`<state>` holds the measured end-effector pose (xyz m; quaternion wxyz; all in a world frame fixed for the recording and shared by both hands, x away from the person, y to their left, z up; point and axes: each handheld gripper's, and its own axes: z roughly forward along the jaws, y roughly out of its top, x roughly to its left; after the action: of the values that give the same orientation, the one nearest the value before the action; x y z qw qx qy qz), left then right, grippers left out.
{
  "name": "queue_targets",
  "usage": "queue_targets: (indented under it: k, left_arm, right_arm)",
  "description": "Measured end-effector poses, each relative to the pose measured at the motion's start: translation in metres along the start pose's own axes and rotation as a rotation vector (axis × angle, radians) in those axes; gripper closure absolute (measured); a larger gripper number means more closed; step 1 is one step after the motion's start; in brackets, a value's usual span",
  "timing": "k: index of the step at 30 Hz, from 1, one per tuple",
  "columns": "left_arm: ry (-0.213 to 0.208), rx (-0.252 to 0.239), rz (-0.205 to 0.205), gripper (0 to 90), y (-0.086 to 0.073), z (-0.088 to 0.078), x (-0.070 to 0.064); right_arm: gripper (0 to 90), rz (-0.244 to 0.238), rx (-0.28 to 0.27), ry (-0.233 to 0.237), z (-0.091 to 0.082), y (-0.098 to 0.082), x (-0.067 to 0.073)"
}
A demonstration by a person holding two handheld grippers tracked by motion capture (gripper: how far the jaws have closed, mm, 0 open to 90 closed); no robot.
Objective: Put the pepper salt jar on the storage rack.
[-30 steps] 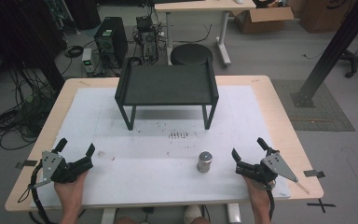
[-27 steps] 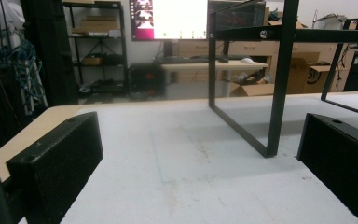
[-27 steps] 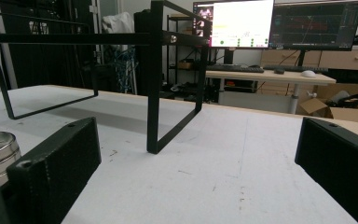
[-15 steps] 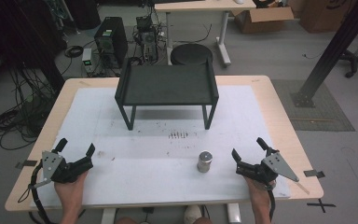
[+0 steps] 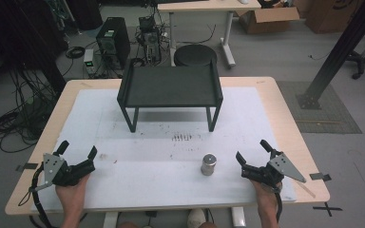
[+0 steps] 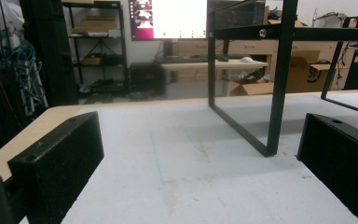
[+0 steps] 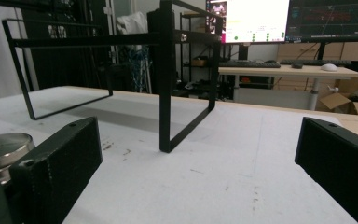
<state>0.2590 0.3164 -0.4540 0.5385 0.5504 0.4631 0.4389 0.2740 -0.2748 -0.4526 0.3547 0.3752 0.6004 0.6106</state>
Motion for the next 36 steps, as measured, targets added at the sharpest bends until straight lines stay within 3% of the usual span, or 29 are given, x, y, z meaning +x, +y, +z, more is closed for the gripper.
queue_targets:
  k: [4, 8, 9, 10, 14, 15, 17, 18, 25, 30, 36]
  left_arm:
    - [0.0, 0.001, -0.001, 0.7, 0.0, 0.0, 0.0]
    - [0.001, 0.002, 0.0, 0.8, 0.0, 0.0, 0.0]
    - [0.001, 0.002, 0.0, 0.8, 0.0, 0.0, 0.0]
    - [0.001, 0.002, 0.0, 0.9, 0.0, 0.0, 0.0]
    - [0.001, 0.005, 0.0, 1.1, 0.0, 0.001, 0.0]
    - [0.001, 0.005, 0.0, 1.2, 0.0, 0.001, 0.0]
    - [0.001, 0.006, 0.001, 1.2, 0.0, 0.001, 0.0]
    - [0.001, 0.007, 0.001, 1.3, 0.0, 0.001, 0.0]
    - [0.001, 0.008, 0.002, 1.4, 0.0, 0.001, 0.0]
    - [0.002, 0.007, 0.002, 1.4, 0.0, 0.001, 0.0]
    - [0.001, 0.006, 0.003, 1.4, 0.0, 0.001, 0.0]
  right_arm:
    - [0.1, -0.006, -0.022, 0.023, 0.001, 0.001, 0.002]
    - [0.2, -0.059, -0.004, 0.11, 0.006, 0.007, 0.008]
    - [0.2, -0.059, -0.004, 0.11, 0.006, 0.007, 0.008]
    - [0.2, -0.069, 0.013, 0.149, 0.007, 0.012, 0.01]
    - [0.2, -0.082, 0.036, 0.223, 0.01, 0.022, 0.013]
    - [0.2, -0.082, 0.036, 0.223, 0.01, 0.022, 0.013]
    - [0.1, -0.089, 0.05, 0.261, 0.01, 0.027, 0.015]
    - [0.1, -0.095, 0.063, 0.302, 0.01, 0.031, 0.016]
    - [0.2, -0.113, 0.124, 0.416, 0.009, 0.04, 0.023]
    - [0.2, -0.119, 0.164, 0.465, 0.01, 0.041, 0.031]
    - [0.2, -0.125, 0.214, 0.482, 0.013, 0.036, 0.04]
